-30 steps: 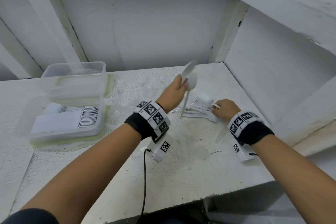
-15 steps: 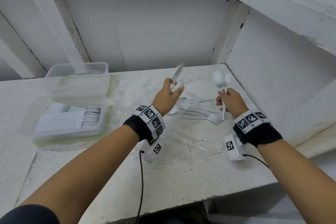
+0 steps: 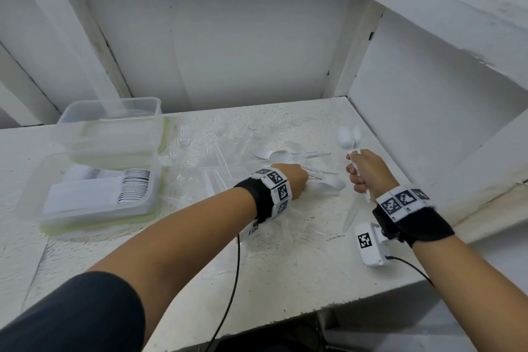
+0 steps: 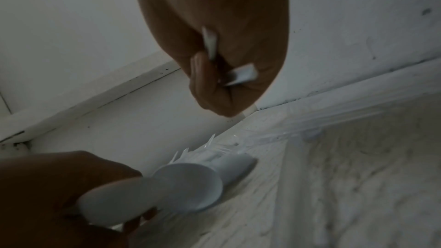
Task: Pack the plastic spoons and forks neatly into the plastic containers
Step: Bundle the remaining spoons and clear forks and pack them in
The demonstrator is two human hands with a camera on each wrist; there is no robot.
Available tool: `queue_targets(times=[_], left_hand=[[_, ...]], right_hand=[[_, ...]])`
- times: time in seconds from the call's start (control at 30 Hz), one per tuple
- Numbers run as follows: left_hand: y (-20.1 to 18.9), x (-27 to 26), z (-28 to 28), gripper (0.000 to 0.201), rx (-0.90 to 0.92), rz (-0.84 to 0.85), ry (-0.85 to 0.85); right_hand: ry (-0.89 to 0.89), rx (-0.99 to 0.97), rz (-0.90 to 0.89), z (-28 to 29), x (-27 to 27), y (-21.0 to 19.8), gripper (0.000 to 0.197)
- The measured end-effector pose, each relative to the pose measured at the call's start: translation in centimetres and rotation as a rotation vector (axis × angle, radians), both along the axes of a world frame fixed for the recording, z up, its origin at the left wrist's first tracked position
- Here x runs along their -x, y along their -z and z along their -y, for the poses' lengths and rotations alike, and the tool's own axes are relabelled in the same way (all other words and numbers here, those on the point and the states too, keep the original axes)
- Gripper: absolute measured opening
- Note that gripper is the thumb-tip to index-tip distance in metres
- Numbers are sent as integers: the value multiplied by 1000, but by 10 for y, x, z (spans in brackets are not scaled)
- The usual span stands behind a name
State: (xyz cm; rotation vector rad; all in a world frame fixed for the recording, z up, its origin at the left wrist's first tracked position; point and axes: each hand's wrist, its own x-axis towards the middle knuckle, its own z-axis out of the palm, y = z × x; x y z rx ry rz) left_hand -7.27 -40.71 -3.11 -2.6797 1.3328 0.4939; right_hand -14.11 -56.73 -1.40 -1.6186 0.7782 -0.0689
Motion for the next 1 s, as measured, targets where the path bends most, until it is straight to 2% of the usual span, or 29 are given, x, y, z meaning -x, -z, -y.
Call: queue_targets(times=[0.33, 0.43, 0.6, 0.7, 0.77, 0.9, 1.0], left_hand=[[-4, -1, -9, 27, 7, -108, -23], [-8, -3, -15, 19, 76, -135, -41], [-26, -11, -30, 19, 245, -159, -117], [-38, -18, -45, 9, 395, -209, -226], [-47, -23, -58, 10, 493, -234, -314], [-60, -29, -86, 18, 702, -399, -551], [-60, -30, -104, 19, 854, -535, -749]], right_hand=[[-81, 98, -46, -6, -1, -1, 12], [-98, 115, -36, -8, -4, -1, 8], [-122, 285, -36, -5, -11, 3, 28], [-163, 422, -81, -2, -14, 4, 28], [-244, 473, -104, -4, -17, 5, 25], [-517, 746, -195, -20, -25, 7, 33], [-717, 975, -325, -33, -32, 11, 22]])
